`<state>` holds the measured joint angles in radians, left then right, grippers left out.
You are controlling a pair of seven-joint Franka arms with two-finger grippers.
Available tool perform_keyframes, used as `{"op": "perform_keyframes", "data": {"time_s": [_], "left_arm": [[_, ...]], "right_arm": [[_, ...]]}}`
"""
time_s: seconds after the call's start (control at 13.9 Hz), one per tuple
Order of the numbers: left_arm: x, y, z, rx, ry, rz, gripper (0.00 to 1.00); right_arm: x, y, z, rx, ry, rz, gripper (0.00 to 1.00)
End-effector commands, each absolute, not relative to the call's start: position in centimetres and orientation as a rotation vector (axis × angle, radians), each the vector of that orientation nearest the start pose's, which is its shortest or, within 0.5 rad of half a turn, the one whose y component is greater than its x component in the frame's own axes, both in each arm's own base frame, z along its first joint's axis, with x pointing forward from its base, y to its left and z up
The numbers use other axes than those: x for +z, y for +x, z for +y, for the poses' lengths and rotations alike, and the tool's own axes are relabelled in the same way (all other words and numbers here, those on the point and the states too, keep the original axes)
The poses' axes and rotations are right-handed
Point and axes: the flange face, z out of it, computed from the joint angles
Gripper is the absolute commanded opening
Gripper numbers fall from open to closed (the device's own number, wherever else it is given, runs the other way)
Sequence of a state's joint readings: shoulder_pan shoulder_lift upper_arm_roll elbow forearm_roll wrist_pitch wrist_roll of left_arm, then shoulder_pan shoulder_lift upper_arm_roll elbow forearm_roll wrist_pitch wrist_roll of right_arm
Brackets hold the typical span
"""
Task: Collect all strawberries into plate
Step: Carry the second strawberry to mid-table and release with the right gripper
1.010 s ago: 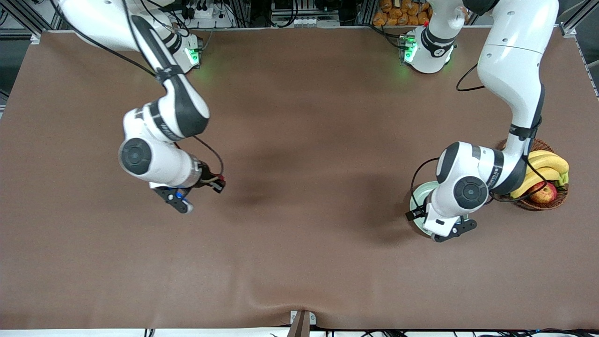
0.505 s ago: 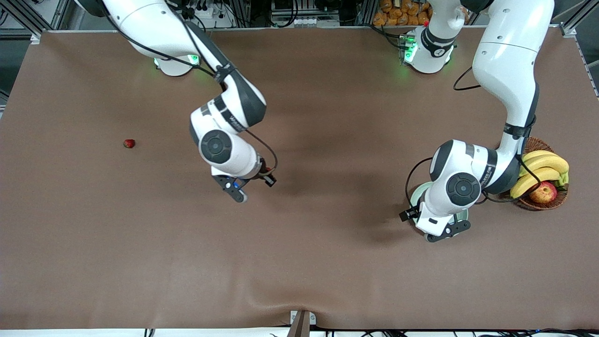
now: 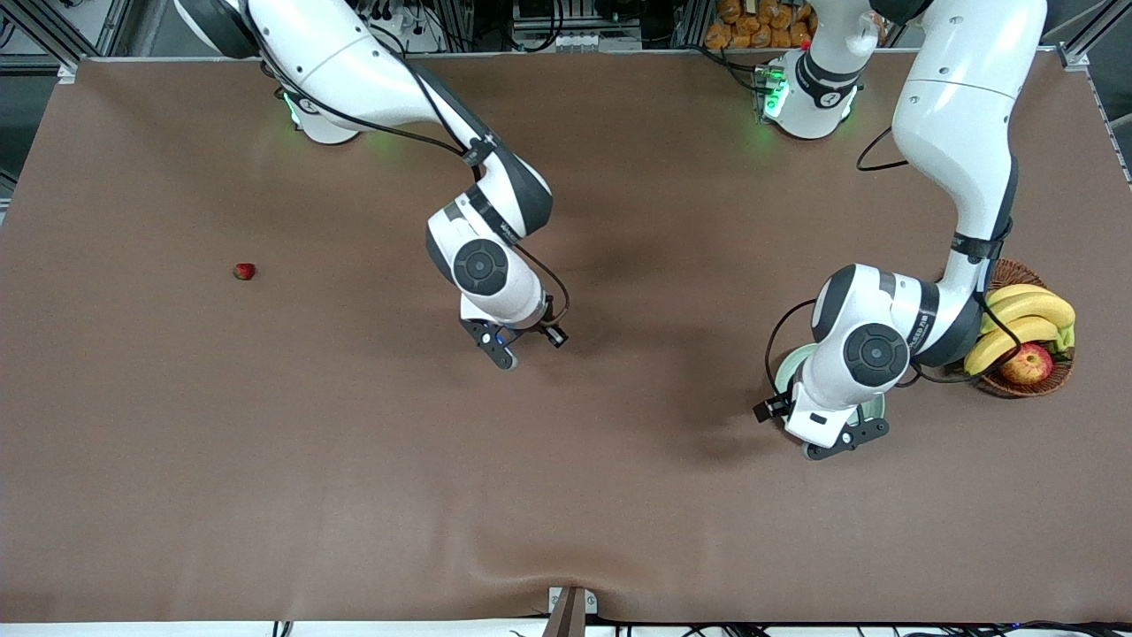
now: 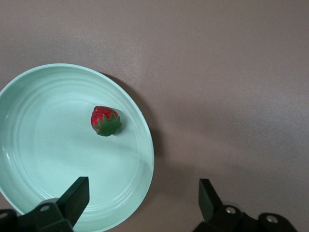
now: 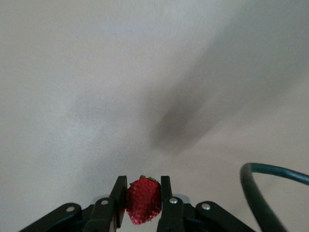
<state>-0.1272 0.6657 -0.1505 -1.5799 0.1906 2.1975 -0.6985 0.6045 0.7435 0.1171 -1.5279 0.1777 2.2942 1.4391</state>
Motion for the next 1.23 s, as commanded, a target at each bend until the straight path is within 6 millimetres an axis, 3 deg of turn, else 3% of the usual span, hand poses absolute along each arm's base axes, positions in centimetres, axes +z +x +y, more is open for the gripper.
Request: {"op": "perform_keyframes", "data": {"time_s": [0.0, 0.22, 0.29, 0.36, 0.5, 0.65, 0.72, 0.94, 1.15], "left_arm": [[25.3, 67.2, -17.1, -0.024, -3.024, -0.480, 1.00], [25.6, 67.1, -18.1, -0.036, -3.029, -0.469, 1.00], [25.8, 67.0, -18.5, -0.039, -3.033, -0.466, 1.00], [25.9, 66.9, -18.9, -0.038, -3.037, -0.466, 1.00], [25.9, 66.8, -19.0, -0.038, -3.037, -0.469, 1.00], [26.0, 66.7, -19.6, -0.039, -3.042, -0.460, 1.00], [26.2, 66.6, -19.7, -0.041, -3.043, -0.460, 1.00], [26.5, 66.1, -21.1, -0.036, -3.058, -0.437, 1.00], [26.1, 65.1, -24.2, -0.024, -3.079, -0.406, 1.00]], "right_arm": [[21.6, 53.9, 48.0, 0.256, -2.692, 1.309, 0.00], [21.2, 52.6, 49.3, 0.263, -2.712, 1.279, 0.00], [21.1, 52.5, 49.4, 0.264, -2.714, 1.280, 0.09], [20.9, 52.4, 49.5, 0.265, -2.716, 1.279, 0.50], [20.4, 52.3, 49.4, 0.262, -2.728, 1.276, 0.58], [20.3, 52.3, 49.3, 0.263, -2.729, 1.277, 0.87], [20.5, 52.7, 48.9, 0.259, -2.733, 1.278, 0.96], [22.5, 54.3, 47.2, 0.263, -2.736, 1.299, 1.00], [25.4, 58.3, 43.3, 0.310, -2.749, 1.343, 1.00]]}}
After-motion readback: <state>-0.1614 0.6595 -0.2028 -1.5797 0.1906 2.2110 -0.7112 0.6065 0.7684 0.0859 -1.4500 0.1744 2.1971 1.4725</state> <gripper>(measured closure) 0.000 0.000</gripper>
